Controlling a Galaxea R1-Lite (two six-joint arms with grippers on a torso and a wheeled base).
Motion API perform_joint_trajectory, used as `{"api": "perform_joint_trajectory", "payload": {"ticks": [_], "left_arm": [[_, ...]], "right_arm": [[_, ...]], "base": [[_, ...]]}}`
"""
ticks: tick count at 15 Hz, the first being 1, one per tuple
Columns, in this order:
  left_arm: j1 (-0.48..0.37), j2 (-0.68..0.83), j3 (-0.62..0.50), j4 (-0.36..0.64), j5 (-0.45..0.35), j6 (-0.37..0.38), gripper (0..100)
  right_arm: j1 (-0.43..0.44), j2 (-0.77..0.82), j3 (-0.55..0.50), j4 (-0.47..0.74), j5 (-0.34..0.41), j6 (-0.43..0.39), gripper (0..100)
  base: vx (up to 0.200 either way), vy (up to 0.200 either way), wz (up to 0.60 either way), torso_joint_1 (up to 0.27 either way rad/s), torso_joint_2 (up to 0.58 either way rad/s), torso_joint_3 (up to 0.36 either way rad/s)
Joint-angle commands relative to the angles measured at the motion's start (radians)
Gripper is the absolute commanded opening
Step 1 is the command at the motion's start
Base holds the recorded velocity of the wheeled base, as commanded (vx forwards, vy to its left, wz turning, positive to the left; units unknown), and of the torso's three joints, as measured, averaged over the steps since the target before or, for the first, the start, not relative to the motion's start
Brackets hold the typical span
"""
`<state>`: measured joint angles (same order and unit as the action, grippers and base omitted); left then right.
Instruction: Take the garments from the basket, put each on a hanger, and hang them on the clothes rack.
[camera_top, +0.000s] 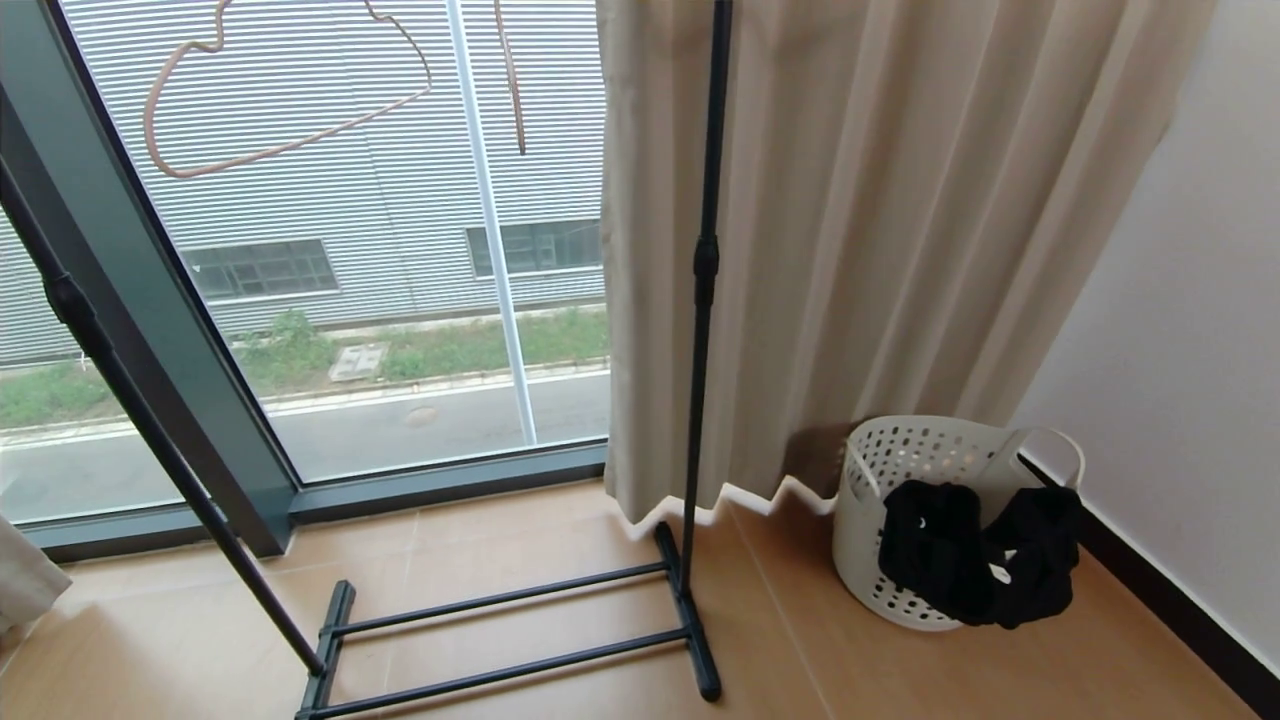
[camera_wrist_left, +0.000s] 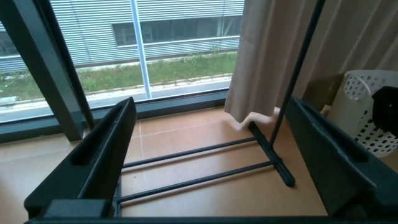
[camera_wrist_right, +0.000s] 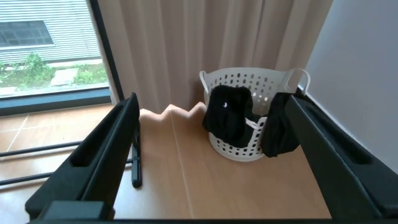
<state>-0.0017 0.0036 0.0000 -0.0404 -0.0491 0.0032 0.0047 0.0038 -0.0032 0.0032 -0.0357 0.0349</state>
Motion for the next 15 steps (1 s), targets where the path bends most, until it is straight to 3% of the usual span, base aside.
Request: {"api": "perform_joint_trajectory", "payload": {"ticks": [1, 15], "left_arm": [[0.000, 0.001, 0.000, 0.001, 0.000, 0.000, 100], [0.000, 0.001, 0.000, 0.001, 0.000, 0.000, 100]], "right_arm": [[0.001, 0.001, 0.000, 0.001, 0.000, 0.000, 100], [0.001, 0.001, 0.000, 0.001, 0.000, 0.002, 100]], "base": [[0.000, -0.200, 0.00, -0.007, 0.00, 0.007], [0.000, -0.200, 0.00, 0.001, 0.00, 0.001]]}}
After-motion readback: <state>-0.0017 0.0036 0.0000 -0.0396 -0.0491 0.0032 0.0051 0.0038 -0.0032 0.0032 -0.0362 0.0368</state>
